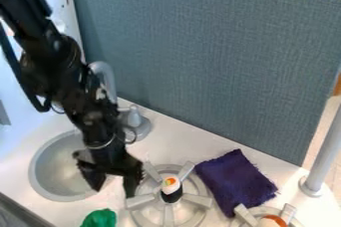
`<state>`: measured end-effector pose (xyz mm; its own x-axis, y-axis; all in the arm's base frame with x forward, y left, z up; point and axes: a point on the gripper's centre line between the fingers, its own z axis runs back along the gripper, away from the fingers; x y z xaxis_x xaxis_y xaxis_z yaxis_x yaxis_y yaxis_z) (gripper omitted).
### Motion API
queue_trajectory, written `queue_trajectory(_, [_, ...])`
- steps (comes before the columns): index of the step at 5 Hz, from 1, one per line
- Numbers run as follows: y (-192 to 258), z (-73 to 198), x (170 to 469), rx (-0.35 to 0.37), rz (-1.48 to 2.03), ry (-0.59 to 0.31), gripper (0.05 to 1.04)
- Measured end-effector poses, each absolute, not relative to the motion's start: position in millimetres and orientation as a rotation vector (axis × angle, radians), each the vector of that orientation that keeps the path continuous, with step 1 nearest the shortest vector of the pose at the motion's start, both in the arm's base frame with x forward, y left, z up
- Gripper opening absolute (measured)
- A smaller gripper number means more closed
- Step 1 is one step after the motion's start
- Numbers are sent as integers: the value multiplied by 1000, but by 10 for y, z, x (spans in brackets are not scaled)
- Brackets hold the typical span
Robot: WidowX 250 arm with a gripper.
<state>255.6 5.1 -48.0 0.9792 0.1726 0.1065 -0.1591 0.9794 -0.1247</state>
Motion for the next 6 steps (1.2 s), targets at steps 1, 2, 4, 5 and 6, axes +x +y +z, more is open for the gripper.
queue_trajectory(1, [-60,-379,2594,-139,123,-137,1005])
queue_trajectory(2, [-302,-118,2675,-187,13,-203,1005])
queue_trajectory(4, [-953,3,3071,-290,-218,-217,1005])
queue_trajectory(5, [-1057,-87,3388,-259,-256,-202,1005])
queue_trajectory(6, [-1061,-207,3602,-176,-307,-175,1005])
